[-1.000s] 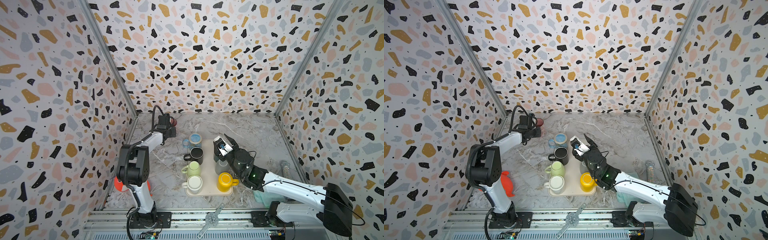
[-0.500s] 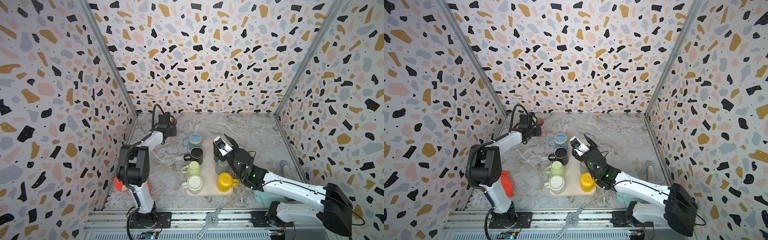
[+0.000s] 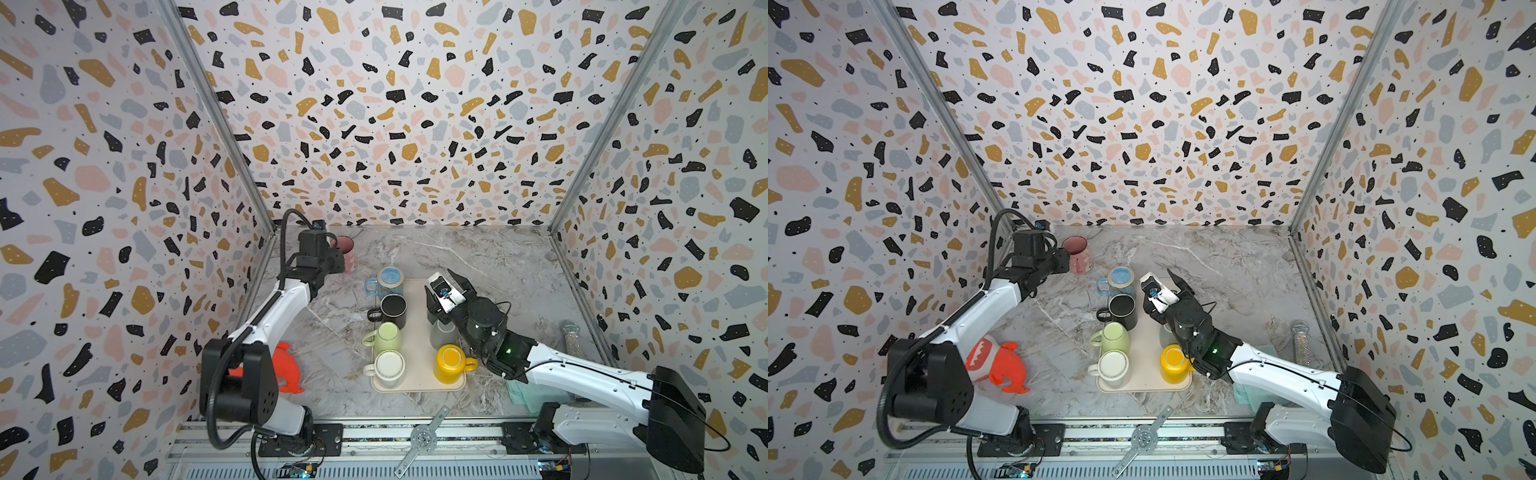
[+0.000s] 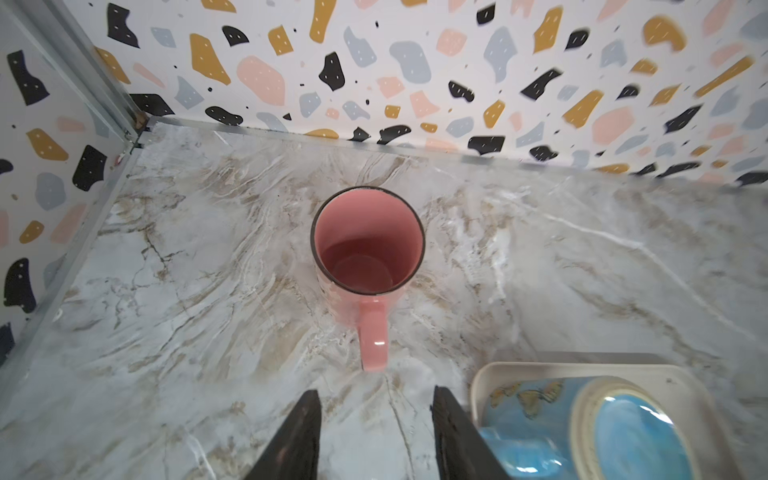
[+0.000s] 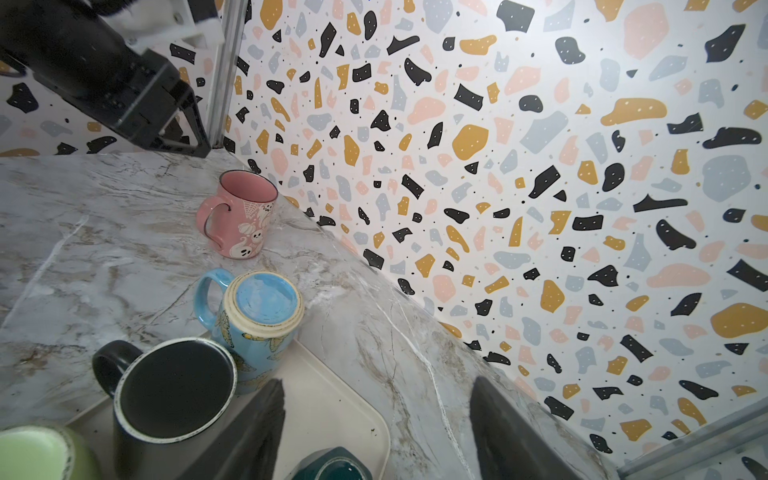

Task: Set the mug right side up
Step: 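Carry the pink mug with the left gripper beyond the tray and lower it upright, then open the left gripper and draw it back from the pink mug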

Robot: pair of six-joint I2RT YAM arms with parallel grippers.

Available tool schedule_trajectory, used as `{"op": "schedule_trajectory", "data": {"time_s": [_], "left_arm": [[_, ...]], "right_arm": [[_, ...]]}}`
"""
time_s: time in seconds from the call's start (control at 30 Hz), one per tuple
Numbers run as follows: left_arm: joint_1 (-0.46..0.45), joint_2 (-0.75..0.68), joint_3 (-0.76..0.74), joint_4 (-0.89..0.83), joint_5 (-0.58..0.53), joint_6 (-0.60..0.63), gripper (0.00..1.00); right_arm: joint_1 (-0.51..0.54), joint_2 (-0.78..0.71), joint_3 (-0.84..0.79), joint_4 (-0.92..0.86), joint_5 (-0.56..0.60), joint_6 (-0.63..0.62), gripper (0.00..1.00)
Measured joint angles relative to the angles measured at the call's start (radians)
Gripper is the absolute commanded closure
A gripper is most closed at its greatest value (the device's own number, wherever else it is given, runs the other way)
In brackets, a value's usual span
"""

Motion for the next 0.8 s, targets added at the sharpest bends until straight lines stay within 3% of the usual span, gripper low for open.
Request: {"op": "schedule_trajectory", "data": {"time_s": [0.17,0.33,0.6,0.8], "left_arm": [[0.002,-0.184,-0.158,0.113,0.161,-0.254,0.52],[0.001,-0.280,-0.357,0.315,0.313,-0.637,0.47],[0.001,-0.446,-0.624,0.573,0.295,-1.199,0.43],[0.001,-0.368,-0.665,0.676,0.303,-1.434,0.42]], "right_arm": [[0.000,-0.025,0.000,-0.022,-0.022,0.046,0.28],[0.000,-0.059,0.000,-0.040,-0.039,0.085,0.27],[0.000,-0.082,0.000,-0.063,-0.055,0.125,0.27],[0.000,-0.080,-0.001,-0.068,-0.056,0.134,0.27]]}}
